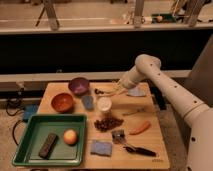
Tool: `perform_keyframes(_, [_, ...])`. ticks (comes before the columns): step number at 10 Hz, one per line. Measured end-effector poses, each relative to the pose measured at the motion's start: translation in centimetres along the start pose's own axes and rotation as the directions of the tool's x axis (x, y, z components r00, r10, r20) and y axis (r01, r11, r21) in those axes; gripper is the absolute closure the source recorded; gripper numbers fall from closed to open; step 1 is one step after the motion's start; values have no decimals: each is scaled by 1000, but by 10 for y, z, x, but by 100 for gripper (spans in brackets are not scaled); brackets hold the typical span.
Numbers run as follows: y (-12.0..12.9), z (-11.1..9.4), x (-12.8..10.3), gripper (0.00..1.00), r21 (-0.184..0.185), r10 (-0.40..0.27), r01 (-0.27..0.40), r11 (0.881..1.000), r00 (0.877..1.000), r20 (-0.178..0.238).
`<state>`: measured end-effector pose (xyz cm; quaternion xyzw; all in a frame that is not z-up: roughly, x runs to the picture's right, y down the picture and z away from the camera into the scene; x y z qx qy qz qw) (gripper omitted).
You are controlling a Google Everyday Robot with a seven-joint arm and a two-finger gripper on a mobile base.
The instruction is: Place banana in paper cup
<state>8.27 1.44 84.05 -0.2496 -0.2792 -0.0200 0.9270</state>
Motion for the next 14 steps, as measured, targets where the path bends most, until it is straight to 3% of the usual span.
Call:
perform_keyframes(3, [-6,-4,17,100,15,21,-21,1000,1000,-11])
perform_keyframes(7, [-53,6,57,100,12,26,-26,1000,1000,2])
perform_keyframes(11, [-53,9,62,100,8,19,-20,1000,1000,16])
perform_keyframes(14, [-54,8,53,100,11,15,-15,1000,1000,20])
